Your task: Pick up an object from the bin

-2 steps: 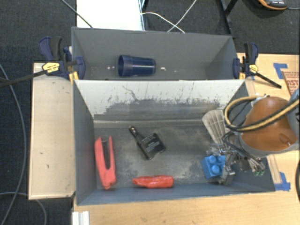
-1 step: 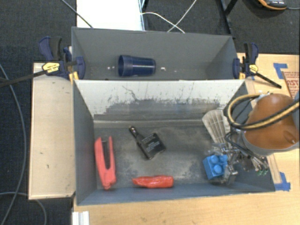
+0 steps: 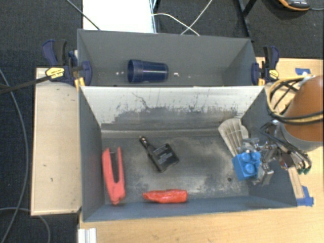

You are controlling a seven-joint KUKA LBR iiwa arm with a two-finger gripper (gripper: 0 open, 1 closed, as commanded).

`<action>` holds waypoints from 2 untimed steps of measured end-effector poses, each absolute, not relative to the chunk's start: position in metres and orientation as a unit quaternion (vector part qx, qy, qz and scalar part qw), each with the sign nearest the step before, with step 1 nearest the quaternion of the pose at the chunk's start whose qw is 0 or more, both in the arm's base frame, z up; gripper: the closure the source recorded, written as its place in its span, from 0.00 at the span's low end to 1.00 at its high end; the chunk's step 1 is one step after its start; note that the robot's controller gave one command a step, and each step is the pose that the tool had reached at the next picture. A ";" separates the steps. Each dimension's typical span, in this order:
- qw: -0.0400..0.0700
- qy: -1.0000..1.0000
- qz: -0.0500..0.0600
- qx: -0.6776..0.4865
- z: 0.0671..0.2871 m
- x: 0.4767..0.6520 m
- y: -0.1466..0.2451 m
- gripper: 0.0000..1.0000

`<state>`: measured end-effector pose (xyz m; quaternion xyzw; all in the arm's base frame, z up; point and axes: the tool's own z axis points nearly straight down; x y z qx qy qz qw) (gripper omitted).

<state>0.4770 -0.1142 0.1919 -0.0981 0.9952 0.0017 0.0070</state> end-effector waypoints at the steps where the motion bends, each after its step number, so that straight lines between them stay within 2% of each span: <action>1: 0.008 0.995 0.001 -0.100 0.163 0.477 -0.114 1.00; 2: 0.012 0.995 0.000 -0.098 0.201 0.479 -0.114 1.00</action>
Offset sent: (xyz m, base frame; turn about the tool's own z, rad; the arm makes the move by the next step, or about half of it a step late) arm 0.0006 -0.0002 0.0074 -0.0022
